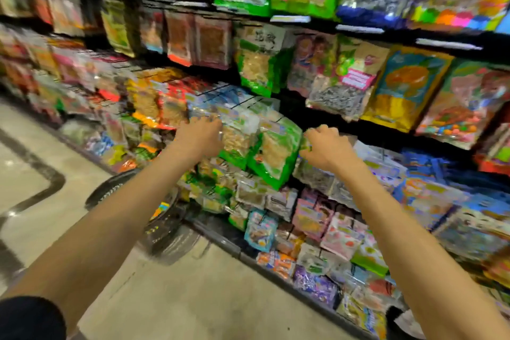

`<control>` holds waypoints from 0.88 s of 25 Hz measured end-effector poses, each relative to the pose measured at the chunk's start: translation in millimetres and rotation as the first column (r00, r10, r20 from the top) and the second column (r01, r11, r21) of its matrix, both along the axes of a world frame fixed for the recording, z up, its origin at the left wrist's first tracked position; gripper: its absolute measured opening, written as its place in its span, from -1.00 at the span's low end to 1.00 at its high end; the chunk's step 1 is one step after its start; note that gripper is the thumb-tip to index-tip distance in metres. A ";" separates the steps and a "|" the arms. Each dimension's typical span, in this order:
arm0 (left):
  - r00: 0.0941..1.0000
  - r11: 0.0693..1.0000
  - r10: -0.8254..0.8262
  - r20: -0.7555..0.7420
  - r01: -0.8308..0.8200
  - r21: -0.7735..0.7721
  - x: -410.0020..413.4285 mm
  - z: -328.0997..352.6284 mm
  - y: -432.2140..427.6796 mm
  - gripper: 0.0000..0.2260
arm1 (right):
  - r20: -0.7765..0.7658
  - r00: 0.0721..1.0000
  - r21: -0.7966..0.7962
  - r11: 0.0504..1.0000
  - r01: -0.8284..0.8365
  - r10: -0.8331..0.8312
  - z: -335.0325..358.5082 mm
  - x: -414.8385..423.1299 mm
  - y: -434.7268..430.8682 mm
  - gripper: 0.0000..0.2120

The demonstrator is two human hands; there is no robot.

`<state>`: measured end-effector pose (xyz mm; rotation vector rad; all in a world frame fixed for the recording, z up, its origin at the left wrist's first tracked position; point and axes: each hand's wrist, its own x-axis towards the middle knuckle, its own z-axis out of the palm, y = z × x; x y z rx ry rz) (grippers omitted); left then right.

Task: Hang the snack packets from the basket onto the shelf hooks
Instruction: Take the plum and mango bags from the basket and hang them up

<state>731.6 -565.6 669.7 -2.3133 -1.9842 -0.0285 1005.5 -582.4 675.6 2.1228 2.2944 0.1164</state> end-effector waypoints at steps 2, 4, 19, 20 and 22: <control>0.999 0.999 0.052 0.006 -0.052 -0.016 -46.4 -2.4 -2.0 -0.57 | 0.008 0.999 -0.013 0.999 -0.046 0.046 1.6 -47.4 10.4 -0.49; 0.994 0.993 0.109 0.005 -0.109 -0.036 -90.2 -2.5 0.6 -0.58 | 0.026 0.996 -0.013 0.996 -0.085 0.086 4.9 -93.6 22.7 -0.49; 0.983 0.982 0.162 -0.090 -0.169 -0.079 -425.9 -14.8 76.7 -0.67 | -0.015 0.990 -0.097 0.985 -0.144 0.143 -34.4 -447.4 128.3 -0.48; 0.981 0.981 0.169 -0.097 -0.177 -0.079 -440.3 -18.3 84.1 -0.66 | -0.004 0.988 -0.102 0.983 -0.152 0.152 -37.9 -461.9 138.0 -0.48; 0.980 0.975 0.175 -0.098 -0.187 -0.123 -466.0 -29.9 101.9 -0.59 | 0.005 0.985 -0.123 0.977 -0.172 0.174 -46.4 -489.0 160.4 -0.47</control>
